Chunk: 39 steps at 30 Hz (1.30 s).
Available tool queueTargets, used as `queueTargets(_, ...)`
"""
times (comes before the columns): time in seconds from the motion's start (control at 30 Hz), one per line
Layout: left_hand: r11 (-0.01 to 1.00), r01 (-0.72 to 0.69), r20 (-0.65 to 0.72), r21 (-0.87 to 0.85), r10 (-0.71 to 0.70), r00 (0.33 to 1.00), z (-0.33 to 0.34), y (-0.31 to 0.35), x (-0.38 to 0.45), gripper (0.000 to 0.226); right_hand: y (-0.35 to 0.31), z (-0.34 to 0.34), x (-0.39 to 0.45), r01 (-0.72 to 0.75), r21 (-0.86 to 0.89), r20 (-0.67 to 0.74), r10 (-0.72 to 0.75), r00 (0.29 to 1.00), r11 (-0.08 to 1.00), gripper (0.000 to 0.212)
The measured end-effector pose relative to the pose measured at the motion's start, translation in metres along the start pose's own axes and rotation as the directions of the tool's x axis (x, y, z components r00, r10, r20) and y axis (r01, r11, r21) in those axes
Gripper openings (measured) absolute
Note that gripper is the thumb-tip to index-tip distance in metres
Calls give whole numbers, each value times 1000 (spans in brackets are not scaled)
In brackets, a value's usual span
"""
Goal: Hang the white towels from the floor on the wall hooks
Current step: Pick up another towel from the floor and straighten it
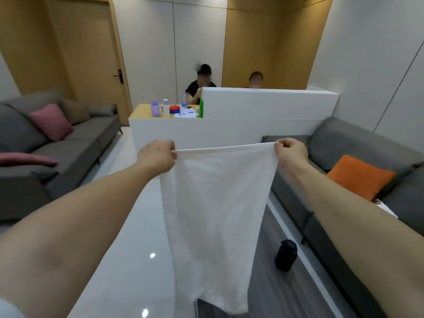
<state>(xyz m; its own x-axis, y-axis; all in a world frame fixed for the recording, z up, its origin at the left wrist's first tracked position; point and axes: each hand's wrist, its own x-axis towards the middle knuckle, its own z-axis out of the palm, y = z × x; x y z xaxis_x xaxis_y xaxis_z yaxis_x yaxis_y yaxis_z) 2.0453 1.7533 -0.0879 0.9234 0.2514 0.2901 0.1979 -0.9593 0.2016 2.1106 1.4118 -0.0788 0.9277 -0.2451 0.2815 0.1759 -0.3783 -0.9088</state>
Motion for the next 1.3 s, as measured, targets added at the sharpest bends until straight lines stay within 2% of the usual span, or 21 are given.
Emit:
queueTargets(0.03,999,-18,-31,26,19,999,-4,1,14,2,-6,4,17,-10,44,-11,11,1000,999,13)
queueTargets(0.1,995,-57,-82,81,63,995,-10,6,42,12,-18,12,49,-55,180,-14,59,998,982,11)
queueTargets(0.17,996,-58,-147,62,67,987,-17,12,71,17,-30,19,77,-72,285,-19,80,997,956,15)
queueTargets(0.33,1000,-28,-294,7,29,955,-27,30,126,11,-43,20,127,-31,325,-44,48,998,945,16)
queueTargets(0.53,998,-21,-306,-52,4,952,1,56,106,14,-4,-9,120,-82,316,2,86,996,945,18)
queueTargets(0.67,998,21,-226,-64,-35,973,33,72,39,13,46,-36,87,-160,311,81,142,987,937,25)
queueTargets(0.77,994,89,-153,-57,-97,983,62,83,-27,19,96,-58,46,-236,312,155,195,968,920,26)
queueTargets(0.9,991,132,-51,-20,-133,990,110,100,-126,19,166,-91,-19,-378,249,230,324,917,892,24)
queueTargets(1.0,990,143,82,15,-143,986,142,109,-195,20,218,-116,-74,-489,166,236,447,863,856,24)
queueTargets(1.13,991,118,277,59,-130,952,180,111,-276,22,277,-146,-146,-585,77,224,557,800,808,22)
queueTargets(1.3,994,74,533,83,-107,839,222,97,-379,18,322,-184,-249,-647,-73,156,650,744,759,19)
